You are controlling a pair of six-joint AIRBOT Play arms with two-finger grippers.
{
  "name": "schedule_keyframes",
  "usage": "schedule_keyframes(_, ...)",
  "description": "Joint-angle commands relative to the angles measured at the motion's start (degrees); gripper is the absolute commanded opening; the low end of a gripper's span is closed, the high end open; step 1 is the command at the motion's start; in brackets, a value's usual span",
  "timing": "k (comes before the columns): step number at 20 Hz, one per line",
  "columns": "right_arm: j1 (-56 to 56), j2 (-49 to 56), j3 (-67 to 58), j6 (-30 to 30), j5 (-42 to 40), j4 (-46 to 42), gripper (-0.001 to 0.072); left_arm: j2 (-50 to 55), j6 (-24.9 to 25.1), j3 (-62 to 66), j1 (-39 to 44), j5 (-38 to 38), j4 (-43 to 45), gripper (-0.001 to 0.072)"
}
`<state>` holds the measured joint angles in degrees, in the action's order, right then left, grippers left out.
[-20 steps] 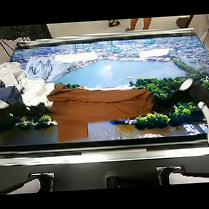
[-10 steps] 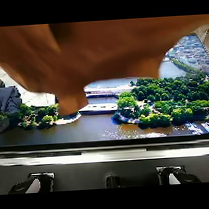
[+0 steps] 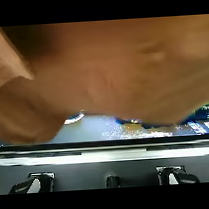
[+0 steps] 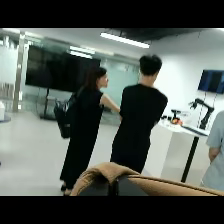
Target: Fold the shirts.
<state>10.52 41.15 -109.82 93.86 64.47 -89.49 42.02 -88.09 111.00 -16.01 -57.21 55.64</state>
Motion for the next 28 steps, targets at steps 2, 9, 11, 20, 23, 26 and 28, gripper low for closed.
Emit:
schedule_keyframes(2, 0.0, 7.4, -0.1, 1.4, 13.5, -1.9, 0.0055, 6.9, -0.2, -0.1, 0.0, -11.0, 1.5, 0.004)
schedule_keyframes(9, -2.5, 45.9, 8.6, -2.0, 27.6, 3.7, 0.0054, 34.0, 5.7, -25.8, 7.4, -13.1, 5.5, 0.004)
schedule_keyframes(11, -5.1, 54.1, 9.0, -1.9, 21.8, 3.7, 0.0054, 42.6, 5.8, -29.4, 10.0, -8.1, 5.4, 0.004)
schedule_keyframes(20, -0.2, 61.4, 8.6, 10.8, -12.0, 6.5, 0.0056, 59.6, -0.3, -16.3, 13.2, 13.2, 0.2, 0.004)
schedule_keyframes(23, 0.3, 62.9, 8.6, 9.2, -4.7, 8.9, 0.0057, 60.4, -0.3, -16.2, 14.4, 11.5, 0.5, 0.0041)
schedule_keyframes(26, 0.3, 61.2, 8.6, 0.9, 7.4, 8.6, 0.0058, 58.6, 5.9, -16.2, 13.5, -0.6, 4.7, 0.004)
schedule_keyframes(28, 0.4, 59.6, 8.6, 0.0, 16.8, 7.7, 0.0057, 57.7, 6.3, -16.2, 12.7, -10.8, 9.6, 0.0041)
